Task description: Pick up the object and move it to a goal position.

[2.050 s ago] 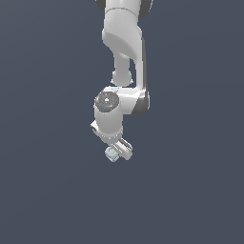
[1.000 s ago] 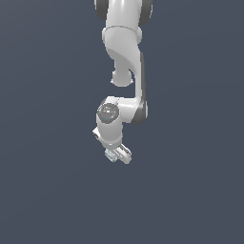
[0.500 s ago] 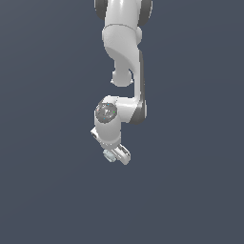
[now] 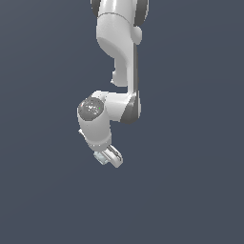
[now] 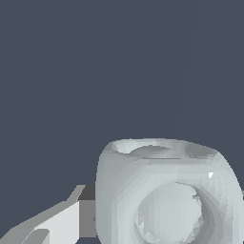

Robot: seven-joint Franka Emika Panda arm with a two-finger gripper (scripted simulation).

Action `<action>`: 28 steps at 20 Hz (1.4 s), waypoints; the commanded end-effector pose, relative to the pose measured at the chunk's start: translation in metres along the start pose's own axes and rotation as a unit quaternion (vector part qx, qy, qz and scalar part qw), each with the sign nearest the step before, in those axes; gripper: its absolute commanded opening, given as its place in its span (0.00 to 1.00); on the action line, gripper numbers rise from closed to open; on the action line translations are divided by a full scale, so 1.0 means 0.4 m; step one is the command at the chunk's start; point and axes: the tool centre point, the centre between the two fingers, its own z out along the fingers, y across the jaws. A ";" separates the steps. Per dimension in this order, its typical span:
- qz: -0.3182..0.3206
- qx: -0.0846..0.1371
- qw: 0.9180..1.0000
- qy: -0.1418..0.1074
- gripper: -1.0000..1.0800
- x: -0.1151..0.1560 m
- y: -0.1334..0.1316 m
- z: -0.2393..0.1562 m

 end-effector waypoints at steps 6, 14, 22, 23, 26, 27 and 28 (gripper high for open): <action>0.000 0.000 1.000 0.000 0.00 0.110 0.017 -0.110; 0.000 0.000 1.000 0.000 0.00 0.197 0.026 -0.195; 0.000 0.000 1.000 0.000 0.00 0.238 0.028 -0.232; 0.000 0.000 1.000 0.000 0.00 0.241 0.028 -0.234; 0.000 0.000 1.000 0.000 0.00 0.246 0.028 -0.239; 0.000 0.000 1.000 0.000 0.00 0.247 0.028 -0.240; 0.000 0.000 1.000 0.000 0.00 0.248 0.028 -0.240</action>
